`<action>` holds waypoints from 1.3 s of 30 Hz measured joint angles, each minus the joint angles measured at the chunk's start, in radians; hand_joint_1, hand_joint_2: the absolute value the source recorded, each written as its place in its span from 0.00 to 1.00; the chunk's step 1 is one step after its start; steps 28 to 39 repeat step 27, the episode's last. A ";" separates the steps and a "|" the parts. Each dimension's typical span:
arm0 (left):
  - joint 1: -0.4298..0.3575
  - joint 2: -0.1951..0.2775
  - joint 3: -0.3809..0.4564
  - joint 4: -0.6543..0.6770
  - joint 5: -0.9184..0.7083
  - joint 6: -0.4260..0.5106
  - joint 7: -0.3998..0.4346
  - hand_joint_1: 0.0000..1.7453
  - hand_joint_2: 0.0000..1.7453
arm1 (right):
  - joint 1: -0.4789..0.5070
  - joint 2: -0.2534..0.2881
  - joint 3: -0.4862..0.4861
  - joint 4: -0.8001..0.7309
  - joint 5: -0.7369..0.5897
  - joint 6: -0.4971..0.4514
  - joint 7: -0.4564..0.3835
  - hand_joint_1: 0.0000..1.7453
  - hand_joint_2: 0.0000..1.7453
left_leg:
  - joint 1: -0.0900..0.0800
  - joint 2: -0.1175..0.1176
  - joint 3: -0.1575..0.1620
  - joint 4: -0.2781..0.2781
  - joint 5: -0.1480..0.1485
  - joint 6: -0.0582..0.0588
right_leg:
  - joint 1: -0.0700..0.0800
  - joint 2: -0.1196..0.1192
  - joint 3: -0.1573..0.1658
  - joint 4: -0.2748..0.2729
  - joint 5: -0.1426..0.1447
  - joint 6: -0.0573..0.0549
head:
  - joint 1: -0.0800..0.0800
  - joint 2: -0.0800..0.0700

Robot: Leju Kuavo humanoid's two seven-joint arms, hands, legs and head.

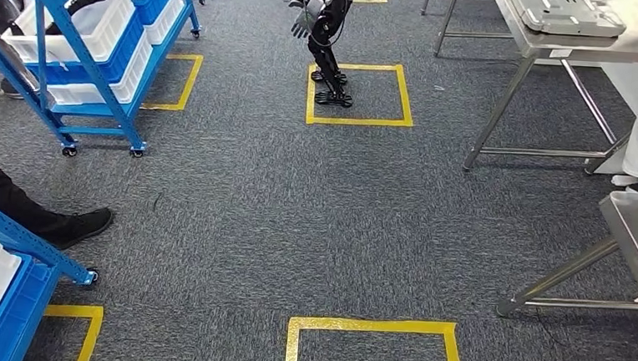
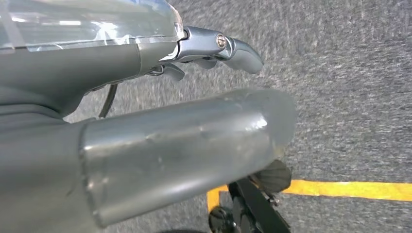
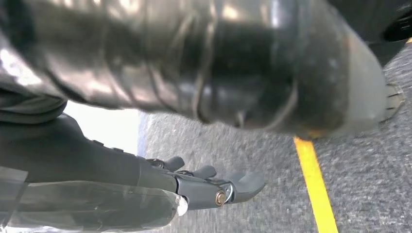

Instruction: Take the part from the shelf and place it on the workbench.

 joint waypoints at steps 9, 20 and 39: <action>-0.003 -0.005 0.000 0.000 0.000 0.006 0.012 0.00 0.00 | 0.004 -0.005 0.000 0.000 0.004 0.006 0.003 0.00 0.00 | 0.007 0.106 -0.143 0.283 -0.127 -0.034 | 0.012 -0.120 0.011 -0.018 0.002 -0.043 | -0.002 0.000; 0.004 -0.006 0.000 0.000 -0.003 0.005 0.007 0.00 0.00 | -0.005 -0.004 -0.001 0.000 0.007 0.006 0.003 0.00 0.00 | 0.000 0.125 0.011 -0.021 0.009 0.013 | 0.013 -0.134 0.020 0.030 -0.058 0.000 | -0.001 0.000; -0.001 -0.006 0.000 0.000 -0.004 0.005 0.007 0.00 0.00 | 0.002 -0.005 -0.006 0.000 0.009 0.006 0.003 0.00 0.00 | -0.002 0.042 0.018 -0.018 0.006 0.019 | 0.011 -0.071 -0.086 0.184 -0.059 -0.003 | 0.000 0.000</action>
